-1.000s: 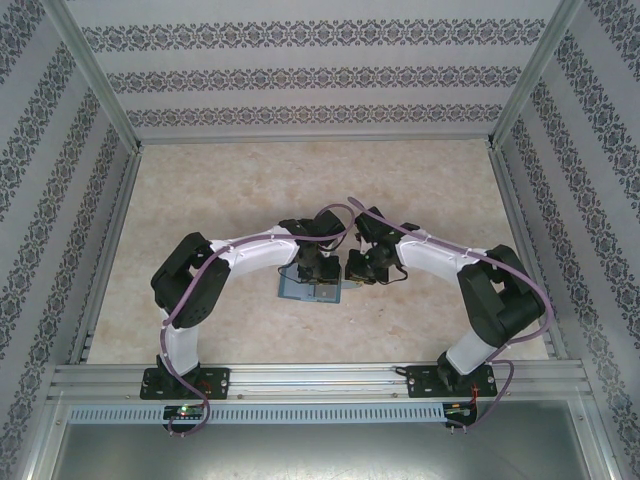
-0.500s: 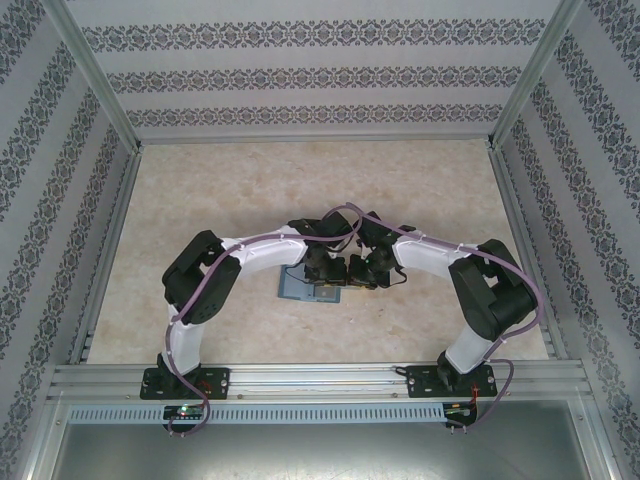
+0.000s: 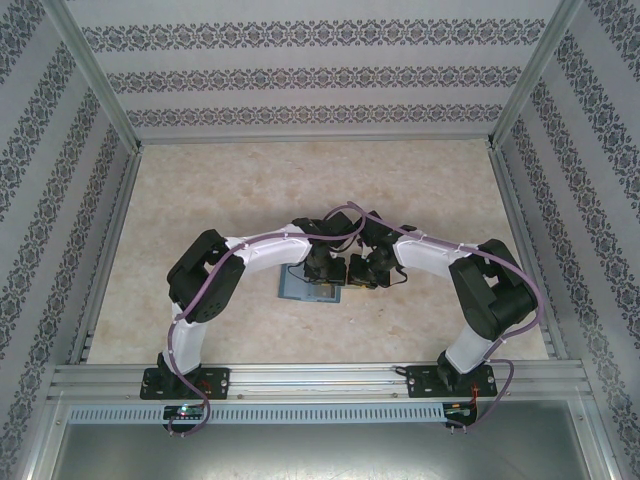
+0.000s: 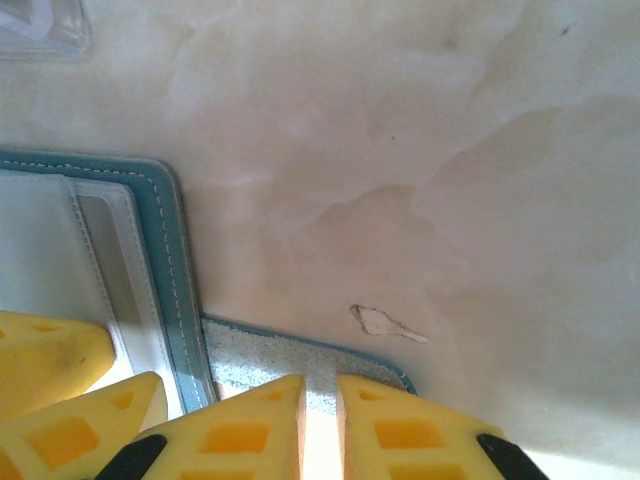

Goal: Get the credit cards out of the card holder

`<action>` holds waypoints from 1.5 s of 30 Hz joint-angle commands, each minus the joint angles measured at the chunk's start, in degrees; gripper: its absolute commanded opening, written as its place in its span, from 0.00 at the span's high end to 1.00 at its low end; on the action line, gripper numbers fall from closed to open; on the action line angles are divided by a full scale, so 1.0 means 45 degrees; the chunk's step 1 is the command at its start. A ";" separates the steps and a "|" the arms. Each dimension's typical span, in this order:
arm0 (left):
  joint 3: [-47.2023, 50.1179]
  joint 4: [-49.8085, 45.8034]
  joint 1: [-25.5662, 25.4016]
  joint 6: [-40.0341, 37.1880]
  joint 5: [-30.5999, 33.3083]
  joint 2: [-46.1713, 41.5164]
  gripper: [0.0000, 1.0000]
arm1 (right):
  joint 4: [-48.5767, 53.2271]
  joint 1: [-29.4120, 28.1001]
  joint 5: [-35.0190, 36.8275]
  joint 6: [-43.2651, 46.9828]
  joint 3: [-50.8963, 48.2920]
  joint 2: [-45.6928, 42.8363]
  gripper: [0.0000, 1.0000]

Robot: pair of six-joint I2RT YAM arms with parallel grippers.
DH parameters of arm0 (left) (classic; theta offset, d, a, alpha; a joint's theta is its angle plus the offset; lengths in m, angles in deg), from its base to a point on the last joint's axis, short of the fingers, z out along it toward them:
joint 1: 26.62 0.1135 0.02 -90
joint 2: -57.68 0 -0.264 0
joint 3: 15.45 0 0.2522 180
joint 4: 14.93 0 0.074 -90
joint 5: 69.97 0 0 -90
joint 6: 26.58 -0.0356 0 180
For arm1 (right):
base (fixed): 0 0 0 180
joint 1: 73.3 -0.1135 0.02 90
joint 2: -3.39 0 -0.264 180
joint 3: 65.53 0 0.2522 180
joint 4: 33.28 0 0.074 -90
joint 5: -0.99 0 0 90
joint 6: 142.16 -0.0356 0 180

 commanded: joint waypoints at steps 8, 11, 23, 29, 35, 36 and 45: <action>-0.0529 -0.2493 -0.0204 -0.0733 0.2395 -0.0064 0.64 | 0.0151 0.0131 0.0011 0.0170 -0.0171 0.0160 0.83; -0.0888 -0.3249 -0.0206 -0.1030 0.3056 -0.0135 0.62 | 0.0149 0.0127 -0.0006 0.0171 -0.0151 0.0174 0.82; -0.2034 -0.5099 -0.0204 -0.1764 0.4012 -0.0144 0.60 | 0.0130 0.0113 -0.0023 0.0152 -0.0227 0.0087 0.82; -0.1913 -0.4871 -0.0214 -0.1732 0.3902 -0.0373 0.72 | 0.0128 0.0113 0.0011 0.0131 -0.0288 0.0023 0.82; -0.1729 -0.4639 -0.0184 -0.1683 0.3883 -0.0659 0.91 | 0.0138 0.0125 0.0030 0.0135 -0.0288 -0.0016 0.82; -0.1668 -0.4580 -0.0167 -0.1664 0.3864 -0.0727 0.93 | 0.0154 0.0113 0.0065 0.0152 -0.0288 -0.0016 0.82; -0.1227 -0.4493 -0.0051 -0.1577 0.4011 -0.0971 1.00 | 0.0250 0.0113 0.0263 0.0239 -0.0328 0.0004 0.82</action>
